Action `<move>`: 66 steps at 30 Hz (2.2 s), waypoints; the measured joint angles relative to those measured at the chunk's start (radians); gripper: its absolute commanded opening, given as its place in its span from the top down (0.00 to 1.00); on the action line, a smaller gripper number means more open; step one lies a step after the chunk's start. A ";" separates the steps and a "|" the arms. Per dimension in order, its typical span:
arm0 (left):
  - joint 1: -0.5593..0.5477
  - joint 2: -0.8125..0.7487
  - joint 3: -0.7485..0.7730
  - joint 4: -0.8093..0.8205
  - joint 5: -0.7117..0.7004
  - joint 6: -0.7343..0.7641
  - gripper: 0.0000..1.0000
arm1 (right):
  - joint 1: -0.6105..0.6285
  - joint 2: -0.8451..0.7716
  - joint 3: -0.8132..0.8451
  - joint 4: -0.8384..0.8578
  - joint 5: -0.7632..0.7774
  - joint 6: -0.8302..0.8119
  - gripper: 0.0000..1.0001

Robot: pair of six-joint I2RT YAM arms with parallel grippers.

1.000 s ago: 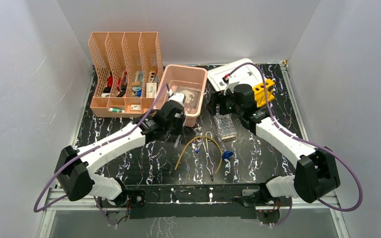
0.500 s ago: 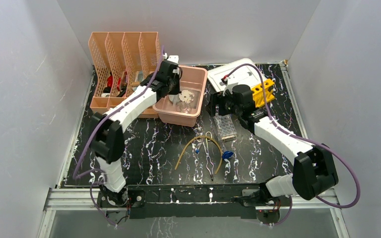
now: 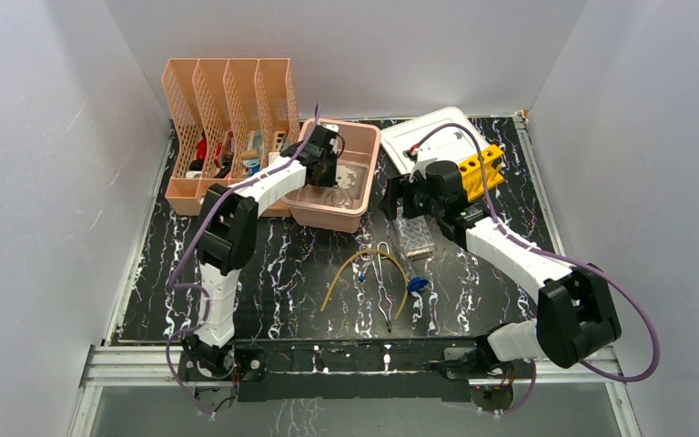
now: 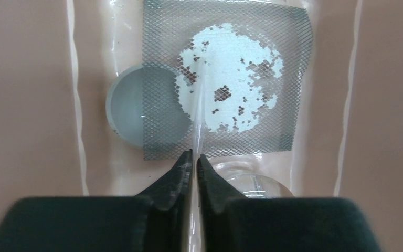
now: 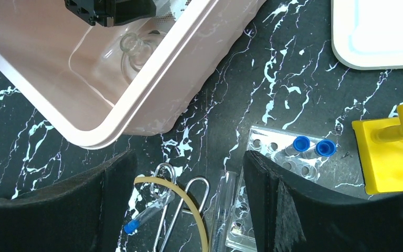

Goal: Organize the chemistry lab equipment

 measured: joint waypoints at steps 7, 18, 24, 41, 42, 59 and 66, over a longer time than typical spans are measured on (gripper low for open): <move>0.008 -0.021 -0.010 0.010 0.008 0.005 0.38 | 0.000 0.000 0.000 0.000 -0.008 -0.004 0.14; 0.007 -0.262 -0.022 0.055 0.053 0.002 0.38 | 0.046 0.005 -0.015 -0.031 -0.046 -0.033 0.21; 0.007 -0.483 -0.151 0.113 0.080 -0.016 0.39 | 0.122 0.056 -0.052 -0.055 -0.046 -0.060 0.31; 0.007 -0.623 -0.348 0.122 0.090 -0.048 0.40 | 0.204 0.198 -0.104 -0.110 0.071 -0.059 0.58; 0.007 -0.623 -0.349 0.123 0.090 -0.048 0.40 | 0.210 0.199 -0.102 -0.112 0.085 -0.058 0.58; 0.007 -0.623 -0.360 0.130 0.097 -0.048 0.41 | 0.247 0.217 -0.070 -0.160 0.266 -0.028 0.44; 0.007 -0.623 -0.361 0.130 0.102 -0.047 0.41 | 0.247 0.191 -0.072 -0.165 0.291 -0.026 0.46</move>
